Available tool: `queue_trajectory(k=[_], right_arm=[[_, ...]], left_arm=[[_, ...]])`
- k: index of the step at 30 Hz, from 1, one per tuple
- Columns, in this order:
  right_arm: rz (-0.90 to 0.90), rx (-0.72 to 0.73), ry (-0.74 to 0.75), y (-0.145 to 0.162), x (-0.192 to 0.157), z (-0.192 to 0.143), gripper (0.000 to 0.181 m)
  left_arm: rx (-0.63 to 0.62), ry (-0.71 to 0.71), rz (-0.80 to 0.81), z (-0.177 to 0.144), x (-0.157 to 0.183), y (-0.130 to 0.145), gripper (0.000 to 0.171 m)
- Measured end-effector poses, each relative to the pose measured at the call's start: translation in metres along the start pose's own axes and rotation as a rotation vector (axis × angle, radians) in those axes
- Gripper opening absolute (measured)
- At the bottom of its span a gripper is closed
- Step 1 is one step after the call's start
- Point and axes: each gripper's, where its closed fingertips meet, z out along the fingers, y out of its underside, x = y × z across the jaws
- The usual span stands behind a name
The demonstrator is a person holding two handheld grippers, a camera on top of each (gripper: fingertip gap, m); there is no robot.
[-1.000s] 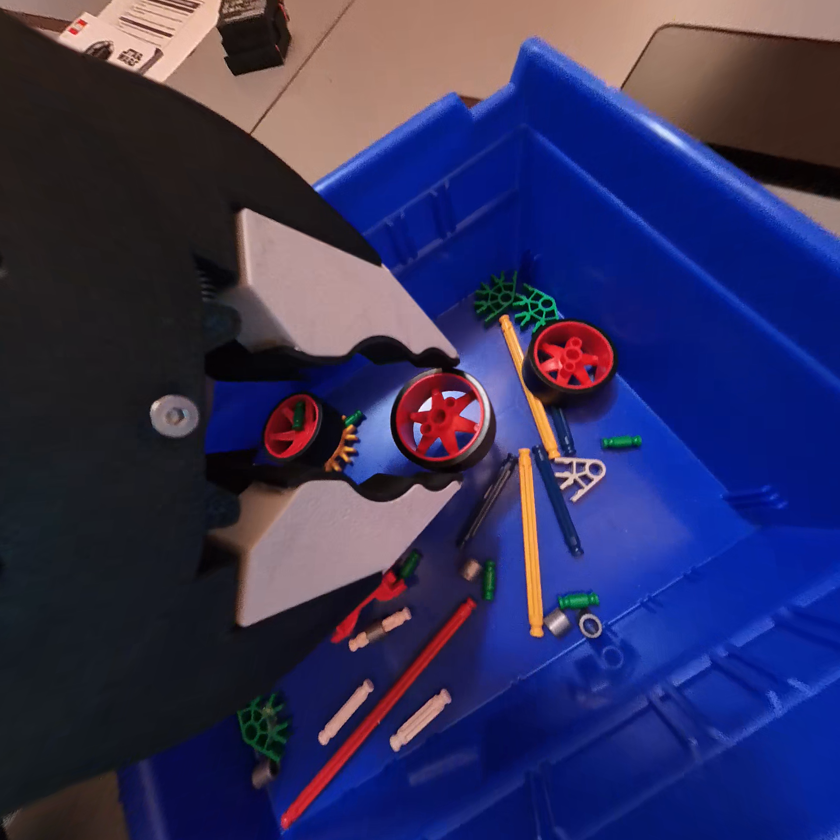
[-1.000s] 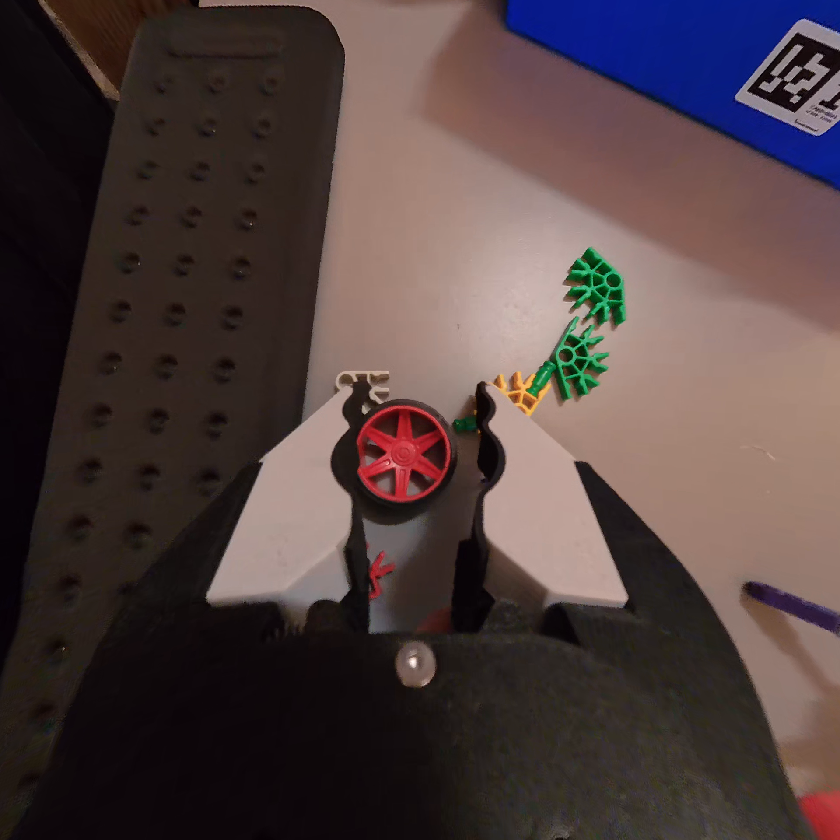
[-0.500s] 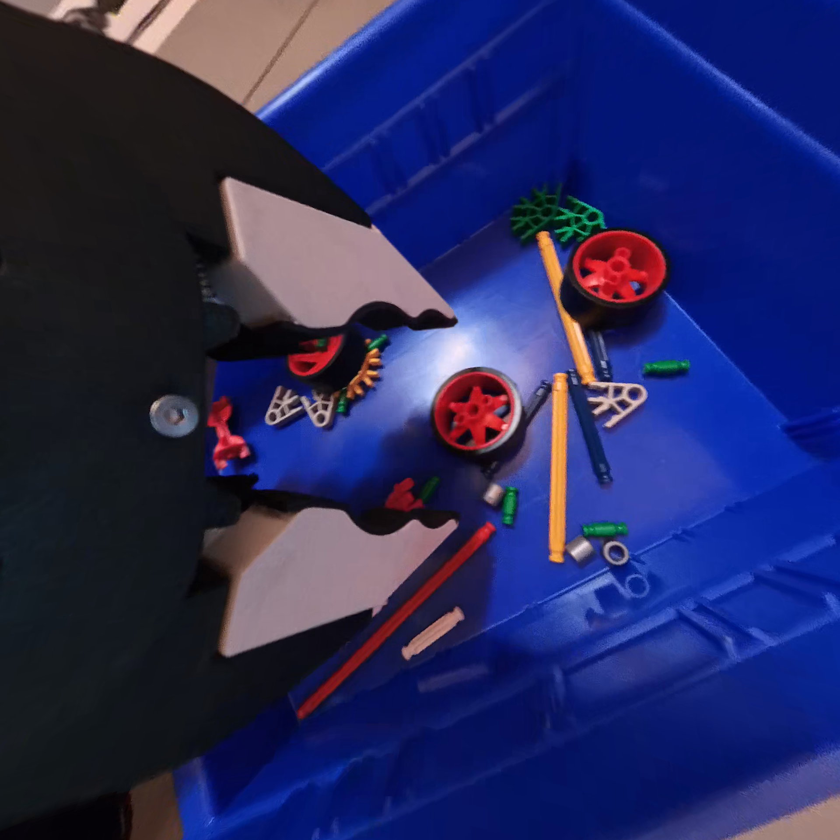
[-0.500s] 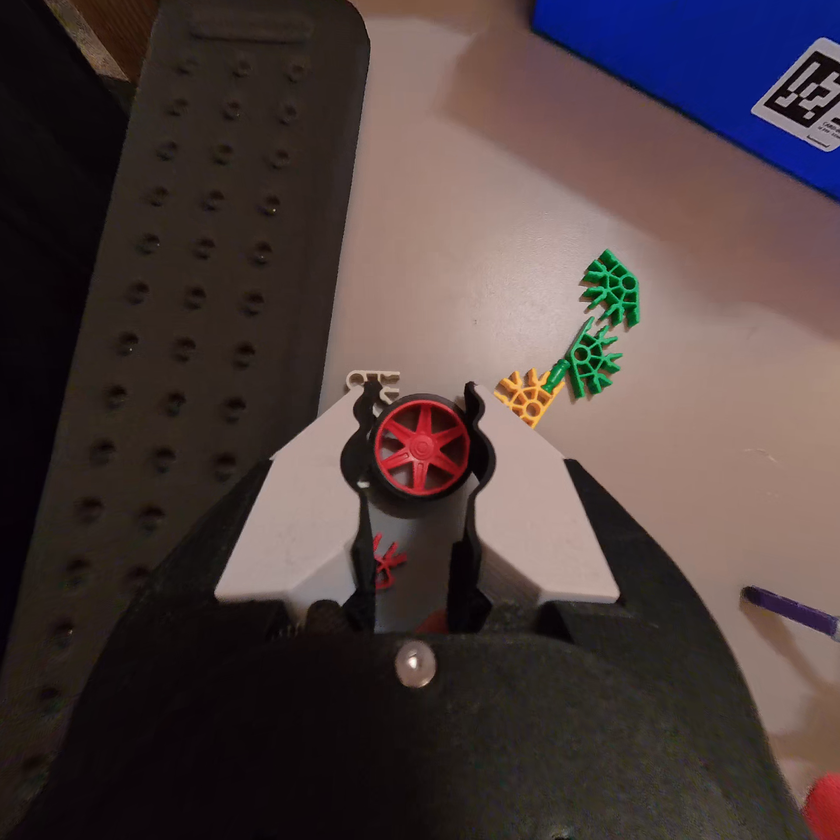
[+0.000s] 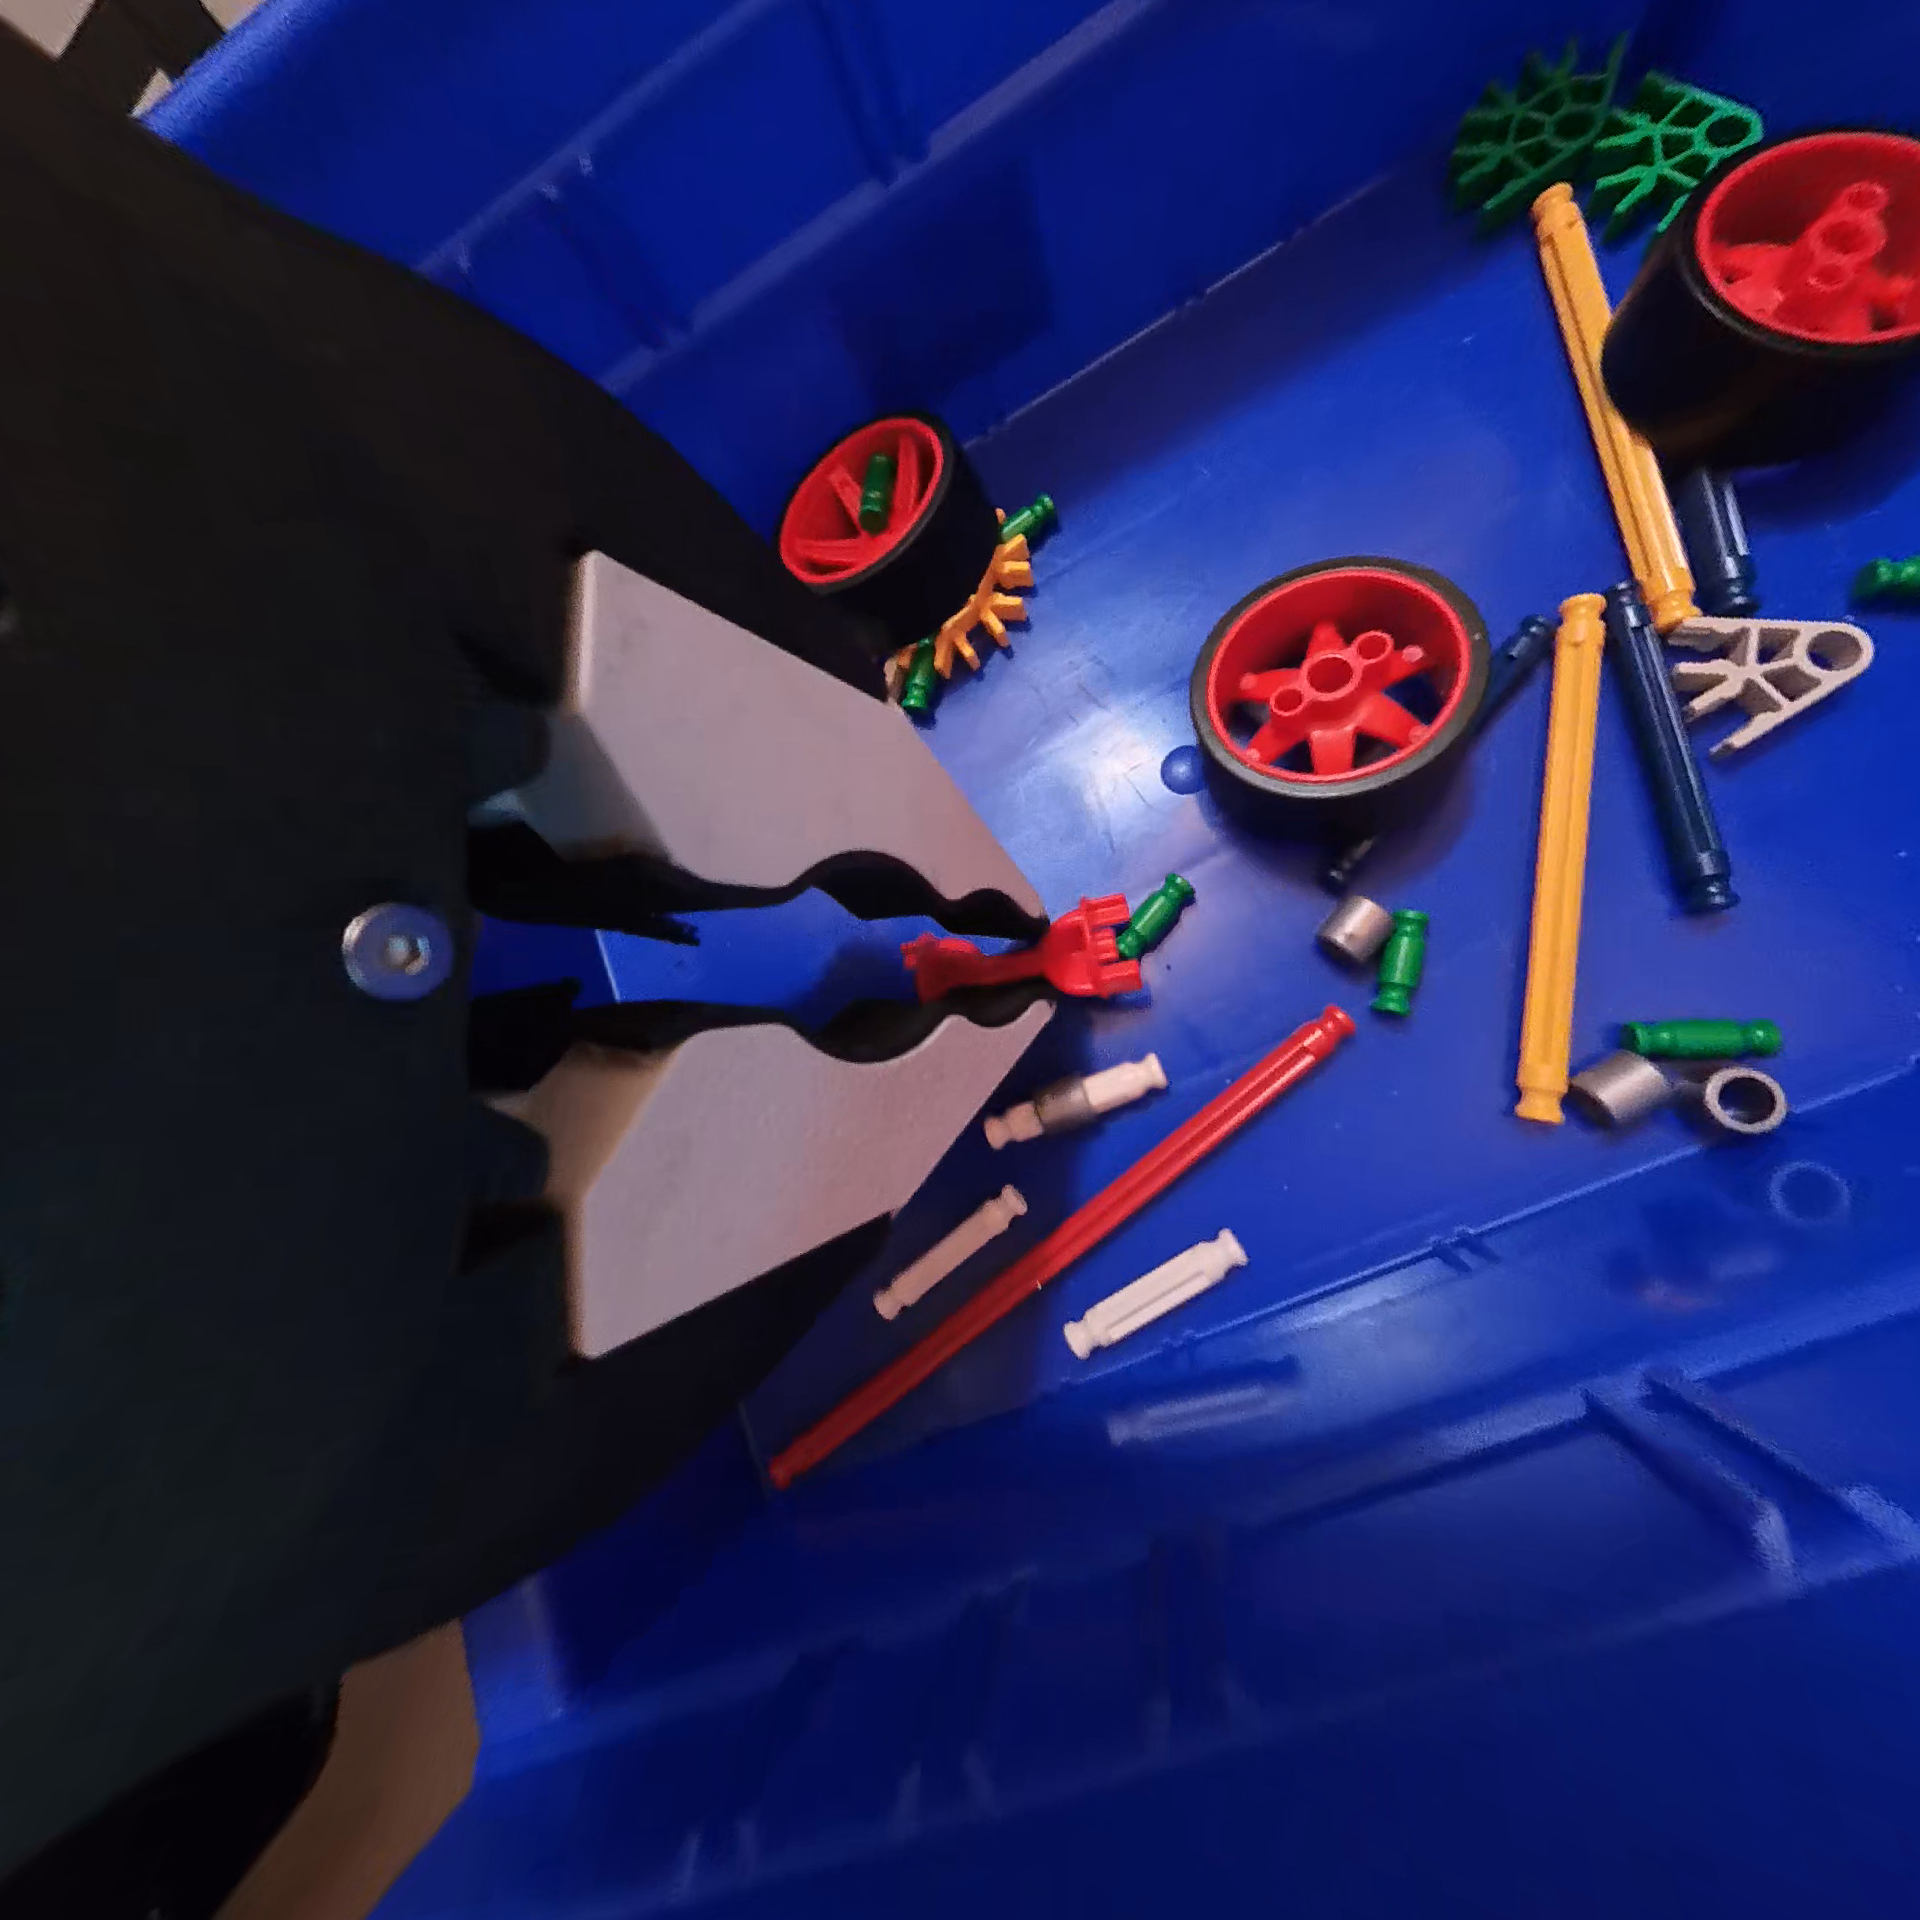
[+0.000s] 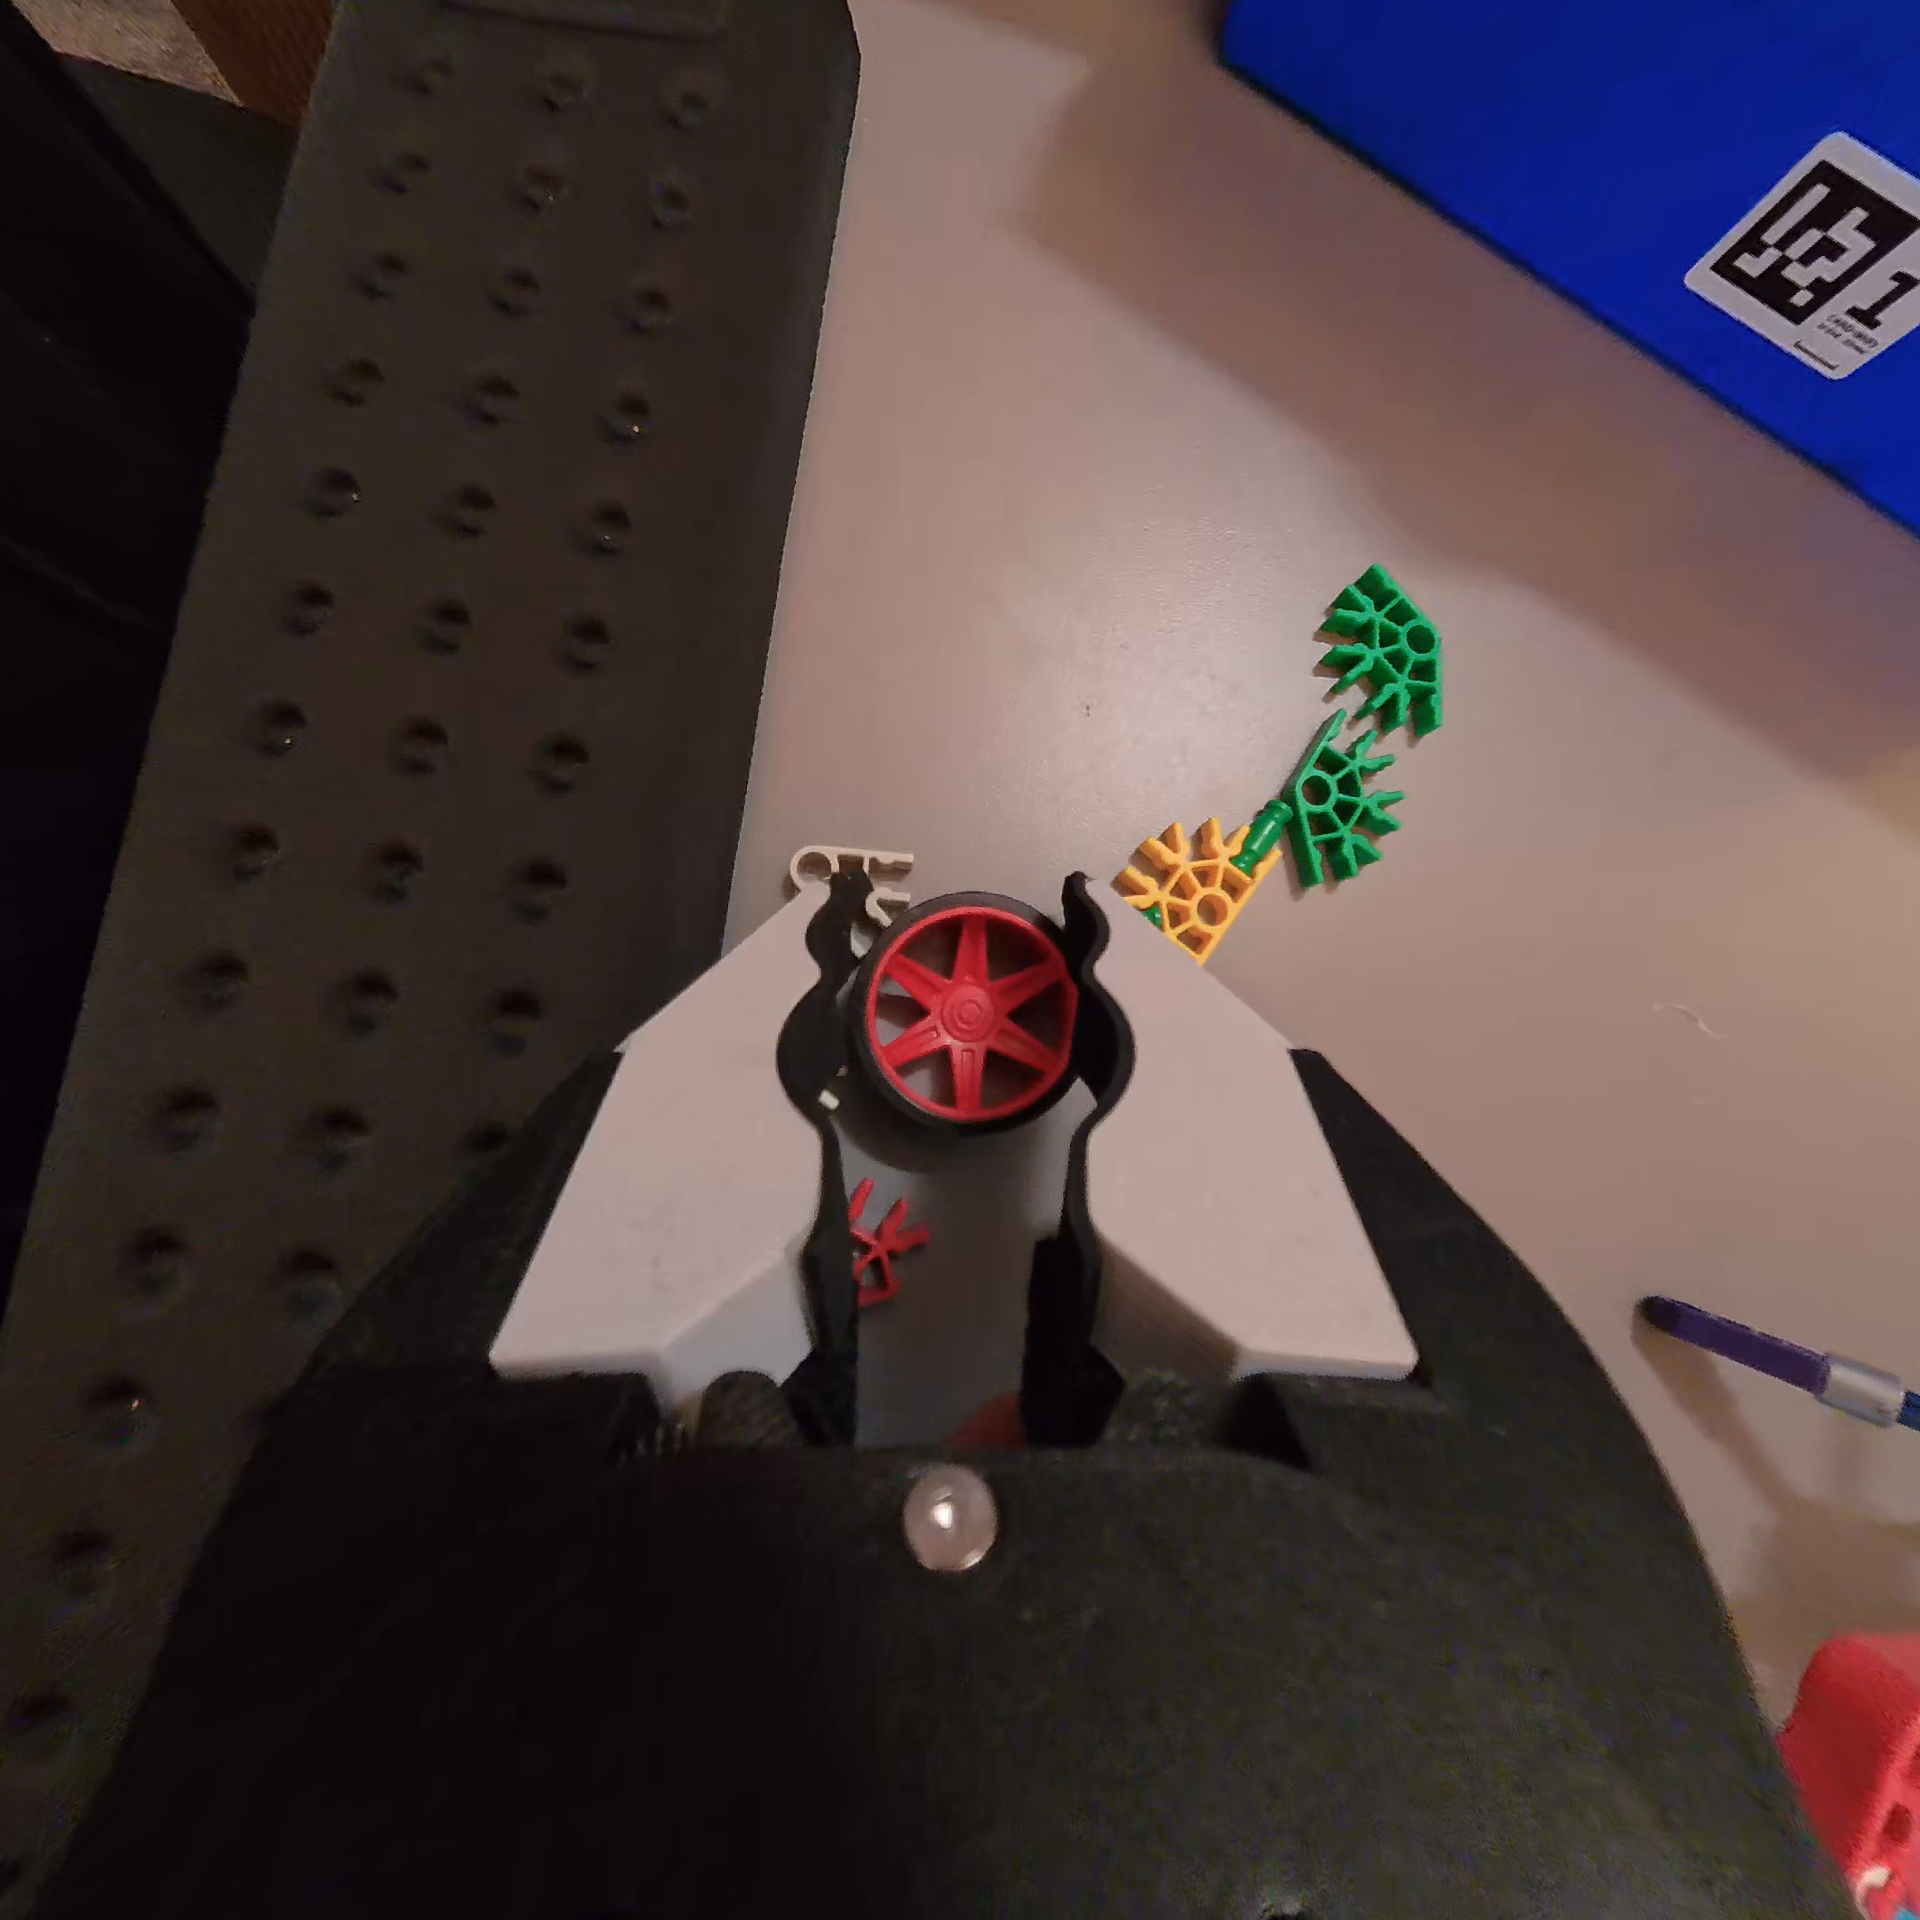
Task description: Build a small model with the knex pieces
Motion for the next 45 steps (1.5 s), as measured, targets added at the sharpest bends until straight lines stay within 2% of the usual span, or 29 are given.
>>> queue_trajectory(k=[2,4,6,7,10,16,22,27,33,36,38,45], right_arm=[[-0.009,-0.003,0.008,0.000,0.000,-0.001,0.038],[-0.014,-0.003,0.019,0.000,0.002,-0.002,0.038],[-0.016,-0.003,0.026,0.001,0.003,-0.002,0.038],[-0.017,-0.002,0.028,0.001,0.003,-0.003,0.038],[-0.020,0.001,0.037,0.000,0.004,-0.004,0.038],[-0.035,0.013,0.067,-0.004,0.006,-0.009,0.039],[-0.147,0.045,0.209,-0.022,0.009,-0.018,0.039],[-0.245,0.033,0.293,-0.023,0.004,-0.016,0.038],[-0.271,0.045,0.305,-0.017,0.001,-0.017,0.037],[-0.261,0.069,0.315,-0.017,0.004,-0.021,0.037],[-0.232,0.070,0.309,-0.013,0.008,-0.021,0.037],[-0.150,0.100,0.282,-0.011,0.014,-0.021,0.037]], left_arm=[[0.048,-0.046,0.034,-0.003,-0.002,-0.003,0.005],[0.163,-0.147,0.095,-0.015,-0.009,-0.014,0.004],[0.319,-0.316,0.156,-0.040,-0.018,-0.033,0.004],[0.365,-0.414,0.170,-0.053,-0.024,-0.039,0.004],[0.454,-0.589,0.278,-0.081,-0.017,-0.054,0.004],[0.517,-0.750,0.394,-0.116,0.003,-0.072,0.004],[0.704,-0.746,0.443,-0.158,0.058,-0.113,0.004],[0.764,-0.655,0.516,-0.141,0.112,-0.154,0.004],[0.806,-0.568,0.521,-0.108,0.145,-0.188,0.004],[0.799,-0.573,0.504,-0.092,0.143,-0.193,0.004],[0.816,-0.522,0.491,-0.082,0.147,-0.192,0.003],[0.748,-0.463,0.486,-0.044,0.147,-0.190,0.004]])
